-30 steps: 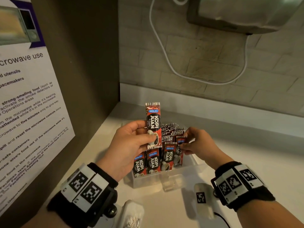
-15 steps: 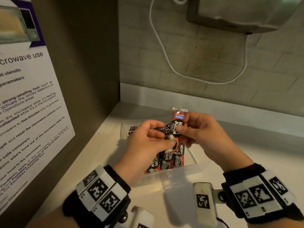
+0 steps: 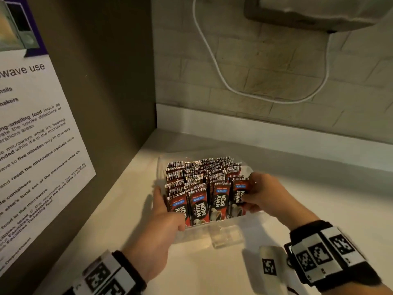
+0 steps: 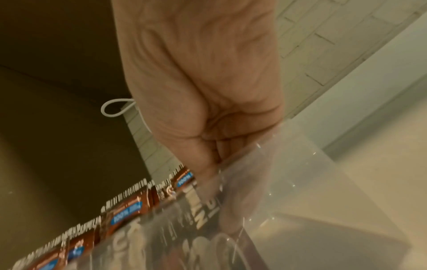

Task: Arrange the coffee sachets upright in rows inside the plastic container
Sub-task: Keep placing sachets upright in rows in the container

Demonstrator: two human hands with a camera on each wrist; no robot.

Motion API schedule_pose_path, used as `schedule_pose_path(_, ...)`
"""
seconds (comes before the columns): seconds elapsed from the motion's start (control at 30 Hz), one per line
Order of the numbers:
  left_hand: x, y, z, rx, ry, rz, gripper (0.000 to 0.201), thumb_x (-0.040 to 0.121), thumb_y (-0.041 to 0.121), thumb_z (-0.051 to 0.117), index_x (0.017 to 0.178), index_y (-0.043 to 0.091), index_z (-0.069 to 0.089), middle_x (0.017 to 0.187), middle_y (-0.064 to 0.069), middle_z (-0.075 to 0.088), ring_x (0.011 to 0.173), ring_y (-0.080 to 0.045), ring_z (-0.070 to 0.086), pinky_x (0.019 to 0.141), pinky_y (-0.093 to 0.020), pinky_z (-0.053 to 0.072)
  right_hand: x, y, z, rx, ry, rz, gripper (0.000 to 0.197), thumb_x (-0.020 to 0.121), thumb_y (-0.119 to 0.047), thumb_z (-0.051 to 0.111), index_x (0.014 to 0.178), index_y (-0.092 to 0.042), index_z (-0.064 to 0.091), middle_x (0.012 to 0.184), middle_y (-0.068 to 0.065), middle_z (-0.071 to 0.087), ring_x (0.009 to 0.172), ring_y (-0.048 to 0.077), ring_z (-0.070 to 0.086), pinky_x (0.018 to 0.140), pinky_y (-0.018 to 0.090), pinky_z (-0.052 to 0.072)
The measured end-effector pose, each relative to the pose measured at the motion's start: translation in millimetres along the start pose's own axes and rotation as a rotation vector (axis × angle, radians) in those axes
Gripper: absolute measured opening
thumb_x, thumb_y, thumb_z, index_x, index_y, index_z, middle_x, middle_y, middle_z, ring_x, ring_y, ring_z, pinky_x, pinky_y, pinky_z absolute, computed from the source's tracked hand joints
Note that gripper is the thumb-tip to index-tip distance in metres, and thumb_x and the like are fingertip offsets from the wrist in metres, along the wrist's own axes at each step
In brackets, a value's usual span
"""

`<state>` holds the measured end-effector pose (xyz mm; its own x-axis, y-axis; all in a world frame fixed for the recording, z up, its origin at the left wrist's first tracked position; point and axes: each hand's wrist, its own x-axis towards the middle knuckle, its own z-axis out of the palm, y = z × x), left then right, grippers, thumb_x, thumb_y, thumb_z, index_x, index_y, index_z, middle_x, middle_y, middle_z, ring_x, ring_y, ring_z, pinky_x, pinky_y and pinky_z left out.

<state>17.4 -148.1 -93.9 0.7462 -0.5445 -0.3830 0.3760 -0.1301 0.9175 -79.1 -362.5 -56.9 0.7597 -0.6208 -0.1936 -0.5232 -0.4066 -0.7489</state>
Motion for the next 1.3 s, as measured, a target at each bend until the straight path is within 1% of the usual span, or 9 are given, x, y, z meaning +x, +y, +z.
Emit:
schedule_pose_path(0.07, 6.8, -11.8, -1.3, 0.007, -0.006, 0.024, 0.125, 0.025, 0.003, 0.046, 0.131, 0.066, 0.028, 0.156, 0.0, 0.028, 0.137, -0.028, 0.037, 0.103, -0.054, 0.042, 2.0, 1.9, 4.5, -0.002, 0.02, 0.011, 0.017, 0.082, 0.011, 0.057, 0.082, -0.006, 0.052, 0.069, 0.013, 0.068, 0.059, 0.024, 0.07, 0.055, 0.034, 0.058)
schedule_pose_path(0.17, 10.5, -5.4, 1.3, 0.021, 0.054, 0.058, 0.114, 0.043, -0.003, 0.041, 0.131, 0.069, 0.027, 0.158, 0.0, 0.023, 0.142, -0.029, 0.03, 0.106, -0.054, 0.038, 1.0, 1.0, 8.3, 0.0, 0.053, 0.014, 0.014, 0.083, 0.01, 0.056, 0.086, -0.004, 0.054, 0.075, 0.014, 0.068, 0.061, 0.026, 0.071, 0.061, 0.04, 0.06)
schedule_pose_path(0.27, 14.5, 6.0, 0.6, -0.004, 0.047, 0.079, 0.104, 0.064, -0.021, 0.032, 0.143, 0.046, 0.03, 0.149, -0.004, 0.041, 0.126, -0.023, 0.051, 0.082, -0.033, 0.049, -1.7, -1.5, 14.5, 0.027, 0.084, 0.014, 0.017, 0.081, 0.011, 0.055, 0.088, -0.004, 0.054, 0.08, 0.015, 0.069, 0.063, 0.028, 0.071, 0.064, 0.044, 0.06)
schedule_pose_path(0.43, 15.9, 32.4, -1.4, 0.067, -0.012, 0.107, 0.082, 0.072, -0.029, 0.02, 0.115, 0.03, 0.057, 0.086, 0.007, 0.074, 0.075, -0.006, 0.07, 0.055, -0.021, 0.048, -2.3, -1.5, 31.0, 0.029, 0.18, 0.021, 0.029, 0.072, 0.003, 0.061, 0.092, -0.016, 0.053, 0.088, 0.006, 0.066, 0.076, 0.029, 0.069, 0.068, 0.044, 0.059)
schedule_pose_path(0.77, 20.1, 44.6, -6.4, 0.002, 0.151, 0.097, 0.079, 0.082, -0.019, 0.034, 0.144, 0.03, 0.036, 0.137, 0.003, 0.049, 0.113, -0.016, 0.054, 0.102, -0.045, 0.042, -3.2, -7.1, 42.7, 0.025, 0.267, 0.081, 0.037, 0.077, 0.01, 0.055, 0.106, -0.013, 0.054, 0.093, 0.003, 0.064, 0.084, 0.025, 0.065, 0.072, 0.039, 0.058)
schedule_pose_path(0.87, 2.2, 54.8, 2.9, 0.032, 0.275, 0.343, 0.061, 0.082, -0.008, 0.05, 0.127, 0.033, 0.049, 0.132, 0.004, 0.047, 0.118, -0.012, 0.046, 0.084, -0.025, 0.044, -5.3, -9.2, 40.3, -0.042, 0.275, 0.064, 0.035, 0.08, 0.004, 0.058, 0.11, -0.012, 0.05, 0.094, 0.002, 0.061, 0.084, 0.021, 0.059, 0.071, 0.032, 0.053)
schedule_pose_path(0.97, -20.7, 68.3, 20.3, 0.004, 0.137, 0.389, 0.038, 0.084, -0.005, 0.055, 0.105, 0.027, 0.058, 0.11, 0.0, 0.056, 0.097, -0.012, 0.055, 0.071, -0.021, 0.046, -7.5, -11.6, 37.9, -0.049, 0.266, 0.065, 0.034, 0.082, -0.002, 0.063, 0.109, -0.013, 0.045, 0.088, -0.003, 0.056, 0.085, 0.021, 0.062, 0.071, 0.034, 0.056)
schedule_pose_path(1.2, -36.5, 61.5, 60.8, 0.132, -0.347, -0.058, 0.023, 0.093, 0.04, 0.051, 0.112, 0.028, 0.057, 0.125, 0.005, 0.06, 0.12, -0.011, 0.052, 0.11, -0.031, 0.034, -9.6, -16.4, -0.2, -0.088, 0.379, 0.044, 0.032, 0.074, -0.009, 0.074, 0.087, -0.013, 0.046, 0.086, 0.01, 0.064, 0.079, 0.031, 0.065, 0.069, 0.041, 0.055)
schedule_pose_path(1.3, -33.7, 60.4, 71.8, 0.106, -0.341, -0.111, 0.01, 0.093, 0.046, 0.048, 0.093, 0.04, 0.055, 0.088, 0.026, 0.069, 0.099, 0.001, 0.055, 0.114, -0.035, 0.026, -7.4, -19.4, -28.1, -0.133, 0.438, -0.004, 0.028, 0.077, -0.018, 0.076, 0.094, -0.012, 0.054, 0.092, 0.006, 0.06, 0.081, 0.024, 0.057, 0.06, 0.028, 0.043)
